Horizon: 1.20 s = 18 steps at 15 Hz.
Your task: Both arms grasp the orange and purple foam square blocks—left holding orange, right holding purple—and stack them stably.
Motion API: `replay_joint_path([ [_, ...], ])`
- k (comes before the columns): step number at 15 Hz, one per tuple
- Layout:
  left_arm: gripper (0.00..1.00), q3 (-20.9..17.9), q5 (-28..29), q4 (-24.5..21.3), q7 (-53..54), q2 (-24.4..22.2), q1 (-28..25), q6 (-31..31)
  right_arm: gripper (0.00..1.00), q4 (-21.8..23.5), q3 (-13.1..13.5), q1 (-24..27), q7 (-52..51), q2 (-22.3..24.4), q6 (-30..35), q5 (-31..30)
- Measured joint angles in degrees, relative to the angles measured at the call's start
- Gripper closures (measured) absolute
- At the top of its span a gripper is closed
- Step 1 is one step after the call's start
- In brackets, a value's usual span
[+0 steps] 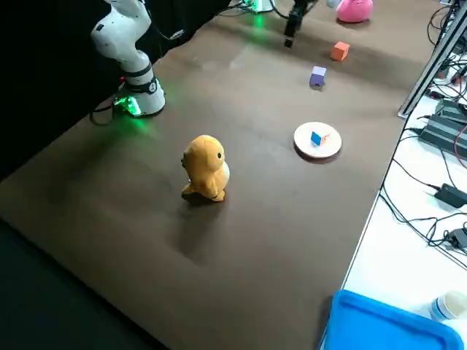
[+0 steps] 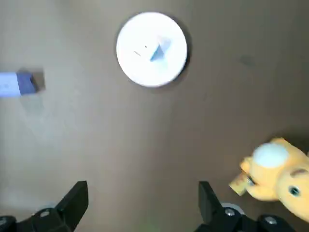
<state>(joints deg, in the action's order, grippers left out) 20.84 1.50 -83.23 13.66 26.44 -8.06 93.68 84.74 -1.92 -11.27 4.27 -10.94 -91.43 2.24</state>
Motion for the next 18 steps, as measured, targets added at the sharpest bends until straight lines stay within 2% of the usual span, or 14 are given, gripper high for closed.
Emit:
replay_joint_path([
  [3,0.00,0.3,-5.8,0.0,4.8,0.9,-0.3,-1.4,0.00,0.1,0.0,-5.1,16.5,-4.6,-6.6,0.0],
  [7,0.00,0.3,-15.0,0.0,22.4,1.3,-1.5,-3.2,0.00,0.1,0.0,-8.8,29.9,-8.0,-9.9,0.0],
  [9,0.00,0.3,-20.7,0.0,30.1,2.3,-2.8,-3.3,0.00,0.1,0.0,-10.9,39.5,-10.2,-13.5,0.0],
  [12,0.00,0.3,-28.1,-0.1,42.0,4.9,-4.9,-3.6,0.00,0.1,0.0,-14.8,54.2,-14.8,-20.1,-0.1],
  [15,0.00,0.3,-33.9,-0.1,53.3,7.7,-5.8,-3.6,0.00,-0.1,0.0,-18.3,69.5,-19.5,-23.2,0.1],
  [16,0.00,0.3,-36.4,-0.1,55.9,8.5,-6.0,-3.6,0.00,-0.2,0.0,-19.2,74.6,-20.9,-25.4,0.1],
  [17,0.00,0.3,-41.4,-0.1,61.2,10.1,-6.5,-3.6,0.00,-0.5,0.0,-20.8,83.6,-23.2,-29.9,0.3],
  [18,0.00,0.3,-43.3,-0.1,63.9,10.7,-6.6,-3.6,0.00,-0.6,-0.1,-21.8,87.6,-24.1,-31.8,0.4],
])
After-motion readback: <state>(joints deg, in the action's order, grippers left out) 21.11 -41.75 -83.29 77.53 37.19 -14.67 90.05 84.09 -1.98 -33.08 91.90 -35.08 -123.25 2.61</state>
